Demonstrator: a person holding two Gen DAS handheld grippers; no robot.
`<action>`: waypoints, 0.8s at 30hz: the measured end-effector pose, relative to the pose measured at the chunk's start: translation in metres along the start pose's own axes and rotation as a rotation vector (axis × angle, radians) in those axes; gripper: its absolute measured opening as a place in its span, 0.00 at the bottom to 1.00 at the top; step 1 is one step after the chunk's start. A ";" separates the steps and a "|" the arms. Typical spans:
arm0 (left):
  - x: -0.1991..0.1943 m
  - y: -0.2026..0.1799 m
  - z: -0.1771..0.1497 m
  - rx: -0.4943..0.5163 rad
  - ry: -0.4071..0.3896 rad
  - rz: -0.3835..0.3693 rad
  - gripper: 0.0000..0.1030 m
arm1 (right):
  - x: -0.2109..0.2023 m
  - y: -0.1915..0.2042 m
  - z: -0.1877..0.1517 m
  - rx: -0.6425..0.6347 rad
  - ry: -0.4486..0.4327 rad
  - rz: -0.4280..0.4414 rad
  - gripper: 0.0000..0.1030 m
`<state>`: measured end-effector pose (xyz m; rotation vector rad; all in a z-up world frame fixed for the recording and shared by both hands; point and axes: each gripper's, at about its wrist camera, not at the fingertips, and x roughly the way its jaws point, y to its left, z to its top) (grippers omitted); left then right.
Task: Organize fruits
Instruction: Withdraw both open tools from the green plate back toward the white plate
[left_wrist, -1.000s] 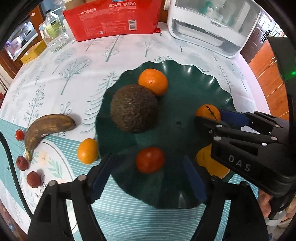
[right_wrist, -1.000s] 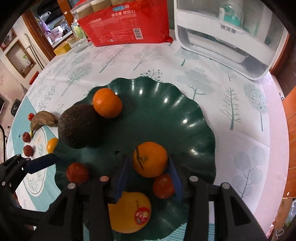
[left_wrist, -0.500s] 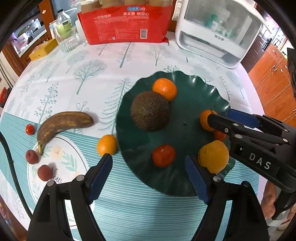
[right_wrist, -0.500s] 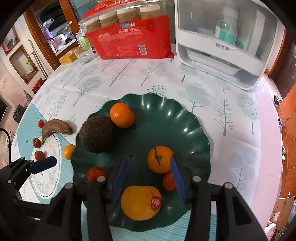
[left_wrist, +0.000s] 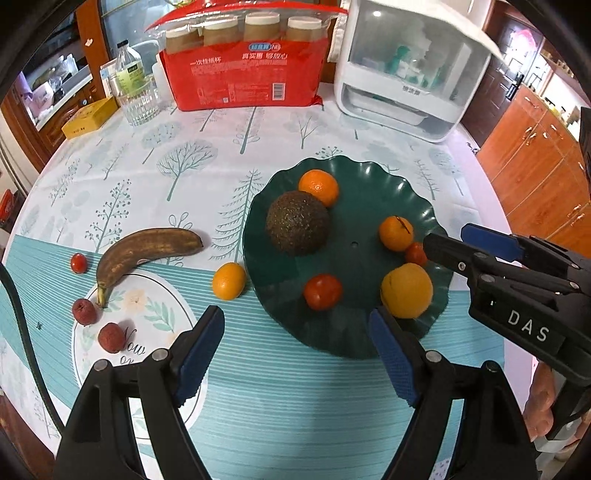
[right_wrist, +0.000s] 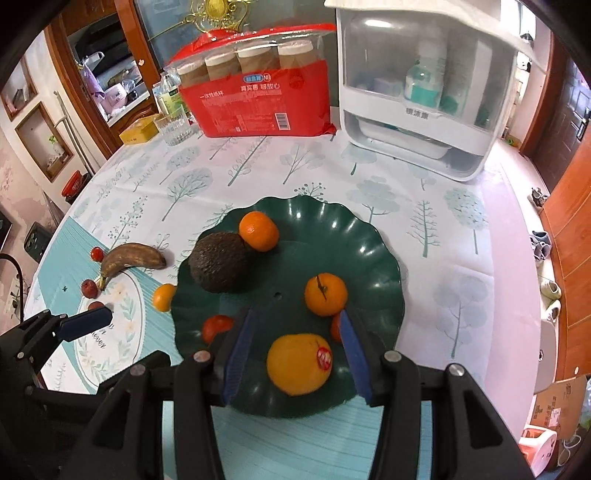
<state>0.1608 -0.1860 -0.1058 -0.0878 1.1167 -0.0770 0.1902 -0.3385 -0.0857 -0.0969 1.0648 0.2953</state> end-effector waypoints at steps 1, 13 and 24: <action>-0.004 0.000 -0.002 0.006 -0.005 -0.003 0.78 | -0.004 0.002 -0.003 0.004 -0.003 -0.005 0.48; -0.058 0.038 -0.018 0.095 -0.094 -0.031 0.78 | -0.042 0.039 -0.028 0.088 -0.036 -0.059 0.47; -0.126 0.141 -0.004 0.183 -0.229 0.015 0.80 | -0.078 0.132 -0.020 0.171 -0.123 -0.086 0.47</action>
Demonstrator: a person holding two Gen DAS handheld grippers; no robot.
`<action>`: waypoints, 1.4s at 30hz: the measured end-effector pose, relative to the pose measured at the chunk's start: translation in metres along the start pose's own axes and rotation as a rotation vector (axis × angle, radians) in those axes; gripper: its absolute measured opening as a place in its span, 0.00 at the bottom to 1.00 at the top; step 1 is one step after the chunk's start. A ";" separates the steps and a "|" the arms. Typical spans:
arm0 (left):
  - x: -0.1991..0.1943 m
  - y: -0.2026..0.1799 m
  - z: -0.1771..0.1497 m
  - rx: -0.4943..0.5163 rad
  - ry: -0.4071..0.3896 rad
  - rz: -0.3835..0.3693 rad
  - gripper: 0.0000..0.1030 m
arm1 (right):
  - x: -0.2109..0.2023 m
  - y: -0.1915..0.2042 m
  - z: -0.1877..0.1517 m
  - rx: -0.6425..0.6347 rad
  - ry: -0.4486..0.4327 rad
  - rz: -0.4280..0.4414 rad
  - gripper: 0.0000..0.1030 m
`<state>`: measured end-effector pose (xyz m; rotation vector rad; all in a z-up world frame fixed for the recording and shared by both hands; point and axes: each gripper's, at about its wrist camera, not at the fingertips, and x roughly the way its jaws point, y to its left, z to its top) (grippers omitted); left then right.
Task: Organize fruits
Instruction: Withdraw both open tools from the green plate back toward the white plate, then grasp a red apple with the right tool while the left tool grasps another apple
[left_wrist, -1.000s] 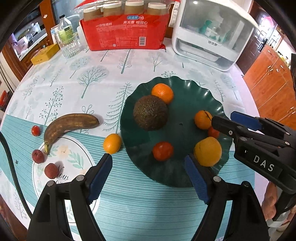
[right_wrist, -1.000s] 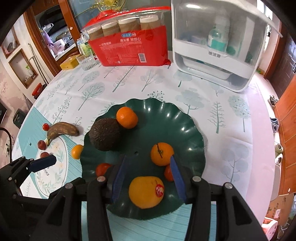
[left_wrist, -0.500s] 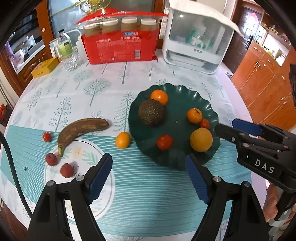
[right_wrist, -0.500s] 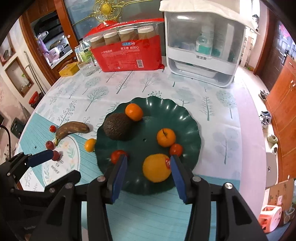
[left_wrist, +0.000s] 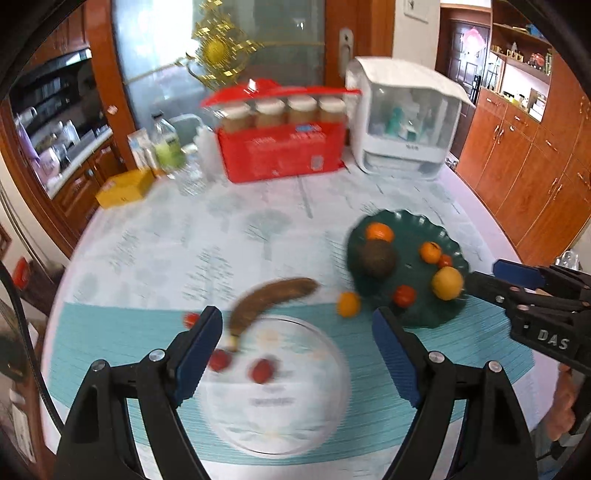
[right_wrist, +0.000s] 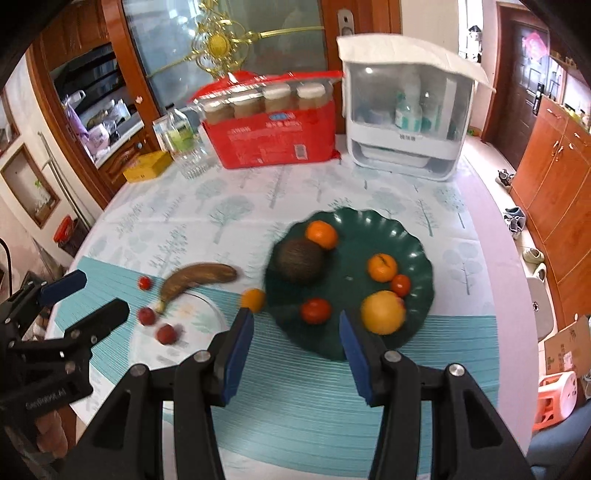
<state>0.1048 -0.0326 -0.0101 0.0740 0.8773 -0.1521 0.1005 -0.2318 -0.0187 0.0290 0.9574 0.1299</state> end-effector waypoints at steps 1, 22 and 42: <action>-0.004 0.012 0.001 0.004 -0.012 0.005 0.80 | -0.002 0.008 0.000 0.006 -0.006 0.000 0.47; 0.072 0.165 -0.031 0.022 0.108 -0.063 0.82 | 0.091 0.145 -0.035 -0.060 0.167 -0.037 0.47; 0.179 0.128 -0.066 0.059 0.373 -0.235 0.80 | 0.176 0.175 -0.063 -0.188 0.276 0.045 0.47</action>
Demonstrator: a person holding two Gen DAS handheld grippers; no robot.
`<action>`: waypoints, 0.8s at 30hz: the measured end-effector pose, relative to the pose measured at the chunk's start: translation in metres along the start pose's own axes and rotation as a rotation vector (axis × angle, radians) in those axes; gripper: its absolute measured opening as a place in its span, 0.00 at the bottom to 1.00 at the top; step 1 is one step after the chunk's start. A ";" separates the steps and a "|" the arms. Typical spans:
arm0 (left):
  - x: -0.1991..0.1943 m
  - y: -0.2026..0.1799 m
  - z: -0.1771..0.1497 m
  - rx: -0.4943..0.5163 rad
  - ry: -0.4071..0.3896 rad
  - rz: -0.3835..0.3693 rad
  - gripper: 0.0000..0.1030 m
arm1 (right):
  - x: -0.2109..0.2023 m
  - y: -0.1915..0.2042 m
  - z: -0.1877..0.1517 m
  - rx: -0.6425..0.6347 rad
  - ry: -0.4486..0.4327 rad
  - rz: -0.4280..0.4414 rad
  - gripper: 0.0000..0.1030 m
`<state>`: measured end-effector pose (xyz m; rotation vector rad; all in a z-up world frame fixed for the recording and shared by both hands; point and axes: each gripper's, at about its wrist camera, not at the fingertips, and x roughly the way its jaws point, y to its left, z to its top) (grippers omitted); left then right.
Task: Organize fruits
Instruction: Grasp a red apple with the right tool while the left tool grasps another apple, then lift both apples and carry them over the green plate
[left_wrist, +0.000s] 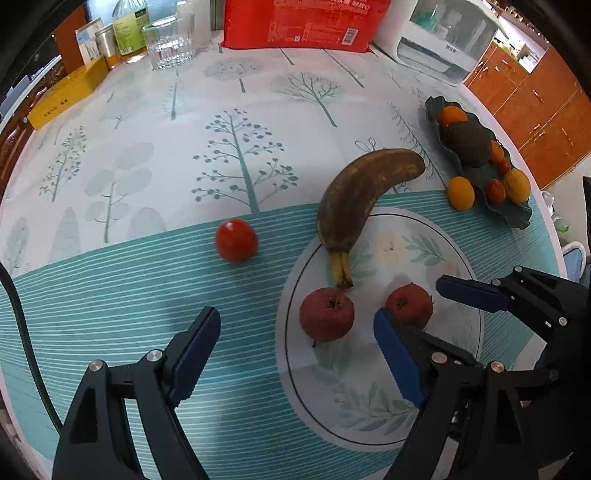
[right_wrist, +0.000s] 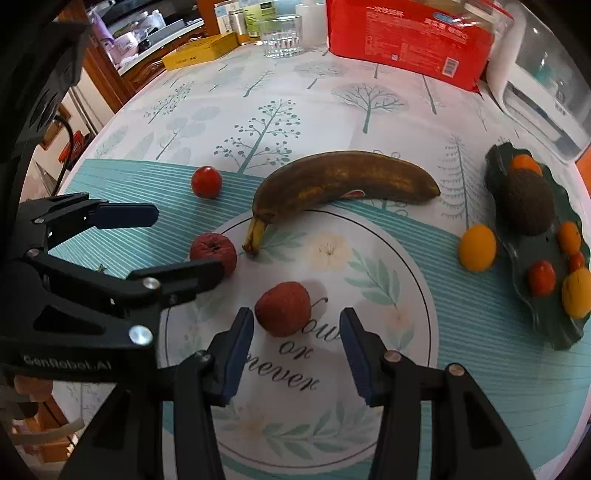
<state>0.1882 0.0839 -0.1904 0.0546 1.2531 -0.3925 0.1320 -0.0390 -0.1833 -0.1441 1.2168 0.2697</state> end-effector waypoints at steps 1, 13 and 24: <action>0.001 -0.001 0.001 0.000 0.002 0.001 0.80 | 0.001 0.001 0.000 -0.007 -0.002 -0.001 0.47; 0.014 -0.012 0.001 -0.010 0.008 -0.002 0.40 | 0.011 -0.003 0.001 -0.013 0.002 0.018 0.31; 0.012 -0.018 -0.004 -0.025 -0.002 0.004 0.29 | 0.009 -0.012 -0.003 0.026 0.006 0.023 0.31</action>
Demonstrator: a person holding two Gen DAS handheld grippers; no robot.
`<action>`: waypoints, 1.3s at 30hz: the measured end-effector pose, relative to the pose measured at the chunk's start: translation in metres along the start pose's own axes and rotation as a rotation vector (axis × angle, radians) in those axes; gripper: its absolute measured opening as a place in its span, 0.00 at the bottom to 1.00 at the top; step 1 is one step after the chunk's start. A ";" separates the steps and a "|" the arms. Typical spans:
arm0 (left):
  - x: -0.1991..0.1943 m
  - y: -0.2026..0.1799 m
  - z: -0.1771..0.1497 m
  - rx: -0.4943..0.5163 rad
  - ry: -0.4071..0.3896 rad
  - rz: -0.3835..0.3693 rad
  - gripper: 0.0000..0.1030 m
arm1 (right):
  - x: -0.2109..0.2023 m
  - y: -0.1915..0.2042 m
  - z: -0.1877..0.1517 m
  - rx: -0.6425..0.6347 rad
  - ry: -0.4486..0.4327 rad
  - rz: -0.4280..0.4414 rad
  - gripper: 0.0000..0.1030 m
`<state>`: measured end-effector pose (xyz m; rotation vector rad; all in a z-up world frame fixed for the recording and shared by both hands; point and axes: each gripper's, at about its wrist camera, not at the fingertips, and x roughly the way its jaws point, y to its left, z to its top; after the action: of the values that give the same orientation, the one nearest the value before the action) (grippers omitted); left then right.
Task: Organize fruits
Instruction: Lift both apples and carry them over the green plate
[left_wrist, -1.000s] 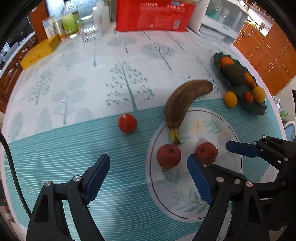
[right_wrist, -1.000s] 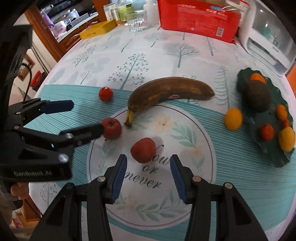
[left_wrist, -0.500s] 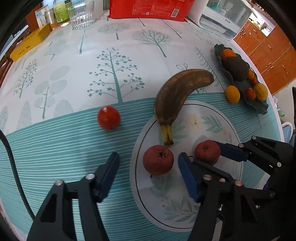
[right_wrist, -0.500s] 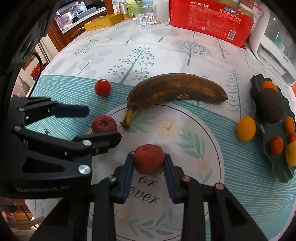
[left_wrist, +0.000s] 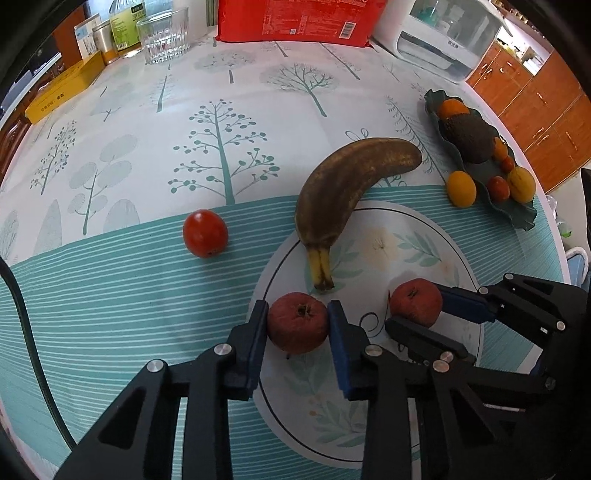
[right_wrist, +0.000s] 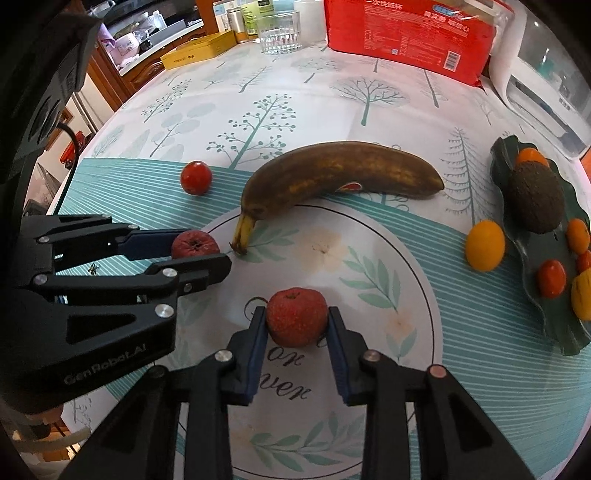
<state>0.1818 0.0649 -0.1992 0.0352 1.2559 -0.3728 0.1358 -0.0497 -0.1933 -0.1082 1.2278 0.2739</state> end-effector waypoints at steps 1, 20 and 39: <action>0.000 0.000 0.000 -0.001 0.002 0.000 0.29 | -0.001 -0.001 -0.001 0.004 -0.001 0.001 0.31; -0.055 -0.048 -0.016 0.066 -0.084 -0.005 0.29 | -0.056 -0.016 -0.030 0.062 -0.088 0.010 0.30; -0.115 -0.175 0.017 0.144 -0.188 -0.017 0.29 | -0.157 -0.130 -0.059 0.176 -0.219 -0.025 0.30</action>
<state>0.1162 -0.0738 -0.0562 0.1101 1.0425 -0.4704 0.0683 -0.2116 -0.0740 0.0576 1.0266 0.1501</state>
